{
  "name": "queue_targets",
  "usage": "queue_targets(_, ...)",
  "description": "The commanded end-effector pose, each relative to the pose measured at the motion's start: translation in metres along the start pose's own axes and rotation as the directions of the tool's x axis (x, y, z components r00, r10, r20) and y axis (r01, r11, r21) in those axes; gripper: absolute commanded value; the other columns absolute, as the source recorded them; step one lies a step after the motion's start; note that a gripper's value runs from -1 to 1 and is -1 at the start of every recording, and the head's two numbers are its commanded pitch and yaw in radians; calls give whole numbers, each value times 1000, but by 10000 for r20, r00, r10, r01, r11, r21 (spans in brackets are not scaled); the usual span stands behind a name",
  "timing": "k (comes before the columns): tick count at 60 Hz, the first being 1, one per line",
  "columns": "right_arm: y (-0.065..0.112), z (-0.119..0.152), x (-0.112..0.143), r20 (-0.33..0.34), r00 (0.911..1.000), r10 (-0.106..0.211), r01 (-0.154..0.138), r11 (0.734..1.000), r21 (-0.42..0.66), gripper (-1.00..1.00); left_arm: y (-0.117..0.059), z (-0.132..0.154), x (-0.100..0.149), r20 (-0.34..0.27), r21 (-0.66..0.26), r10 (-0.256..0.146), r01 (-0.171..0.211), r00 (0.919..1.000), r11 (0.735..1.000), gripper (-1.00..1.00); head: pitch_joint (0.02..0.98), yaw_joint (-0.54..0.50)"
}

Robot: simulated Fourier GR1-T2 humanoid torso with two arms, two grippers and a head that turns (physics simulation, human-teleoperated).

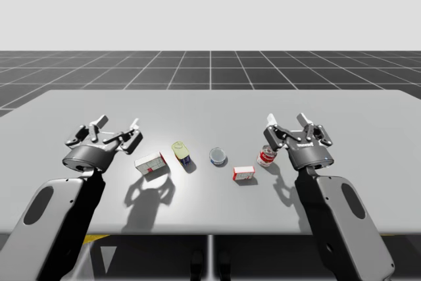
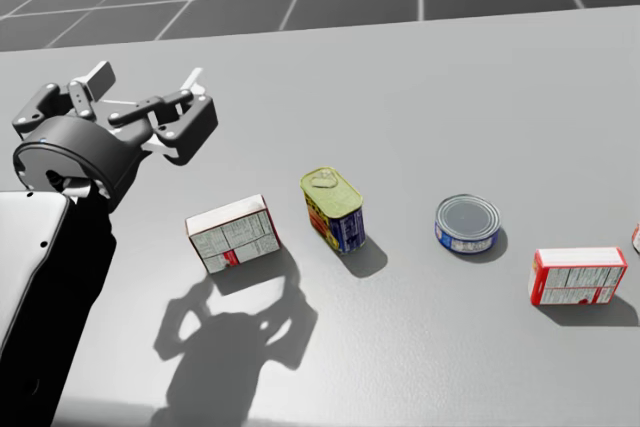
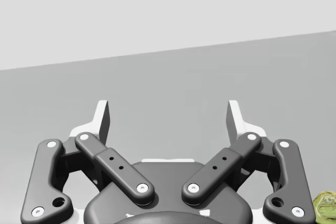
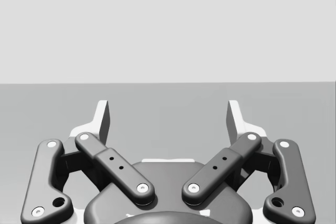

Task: Pick up the potted meat can and lift it.

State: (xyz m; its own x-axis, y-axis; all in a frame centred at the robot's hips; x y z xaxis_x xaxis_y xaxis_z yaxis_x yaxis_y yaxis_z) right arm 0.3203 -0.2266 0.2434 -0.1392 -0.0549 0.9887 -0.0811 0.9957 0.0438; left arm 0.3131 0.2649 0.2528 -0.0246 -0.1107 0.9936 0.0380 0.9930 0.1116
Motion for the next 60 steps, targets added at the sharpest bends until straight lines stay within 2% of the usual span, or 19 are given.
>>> queue_targets(1,1,0,-1,-1,10000,89,-89,10000,-34,-1000,-8,1,0,-225,-604,210,-223,9995,9979,-1000,756,211)
queue_targets(5,0,-1,-2,-11,9999,125,-125,9999,-76,-1000,-9,3,2,-499,-1002,338,-387,9982,9942,-1000,755,209)
queue_targets(9,-1,-2,-2,-27,9999,136,-136,9999,-106,-1000,-11,8,7,-794,-1688,152,-284,9967,9852,-1000,761,209)
queue_targets(14,-2,-2,-3,-63,9999,126,-127,9998,-129,-1000,-14,12,12,-1132,-2356,145,-410,9935,9710,-1000,764,207)
queue_targets(18,-2,-2,-3,-76,9999,127,-128,9998,-132,-1000,-17,16,16,-1412,-3081,-72,-371,9900,9506,-1000,763,208)
queue_targets(22,-3,-2,-3,-86,9999,117,-118,9998,-142,-1000,-17,16,16,-1593,-3473,-115,-451,9872,9367,-1000,763,208)
queue_targets(23,-3,-1,-3,-86,9999,114,-116,9998,-153,-1000,-18,17,17,-1695,-3752,-224,-434,9853,9259,-1000,762,209)
queue_targets(28,-3,-1,-3,-100,9999,104,-106,9998,-172,-1000,-19,18,16,-1861,-4239,-590,-260,9807,9053,-1000,762,210)
queue_targets(34,-3,0,-3,-108,9999,86,-88,9998,-190,-1000,-23,19,13,-2180,-5059,-1221,-52,9683,8625,-1000,761,208)
queue_targets(36,-3,0,-3,-111,9999,84,-86,9998,-185,-1000,-24,18,12,-2397,-5357,-1265,-225,9626,8441,-1000,760,208)
queue_targets(40,-3,0,-2,-105,9999,67,-69,9998,-183,-1000,-27,16,8,-2530,-5645,-1530,-173,9553,8253,-1000,759,207)
queue_targets(41,-3,0,-2,-106,9999,64,-66,9998,-176,-1000,-29,15,6,-2693,-5826,-1628,-260,9492,8123,-1000,758,207)
queue_targets(44,-3,0,-2,-104,9999,57,-59,9998,-178,-1000,-32,14,3,-2796,-5961,-1756,-273,9439,8024,-1000,757,205)
queue_targets(46,-3,0,-2,-110,9999,50,-52,9998,-180,-1000,-36,11,-3,-2931,-6116,-1932,-283,9364,7907,-1000,756,204)
queue_targets(48,-3,0,-2,-108,9999,49,-51,9998,-181,-1000,-38,10,-6,-2993,-6149,-1988,-293,9332,7880,-1000,754,203)
queue_targets(49,-3,0,-2,-106,9999,44,-46,9998,-183,-1000,-40,8,-8,-3080,-6213,-2059,-324,9288,7829,-1000,754,202)
queue_targets(57,-3,0,-2,-106,9999,27,-29,9998,-171,-1000,-51,2,-21,-3326,-6486,-2530,-256,9085,7607,-1000,755,197)
queue_targets(60,-3,0,-2,-100,9999,28,-29,9998,-172,-1000,-54,-1,-24,-3331,-6517,-2654,-176,9048,7583,-1000,756,196)
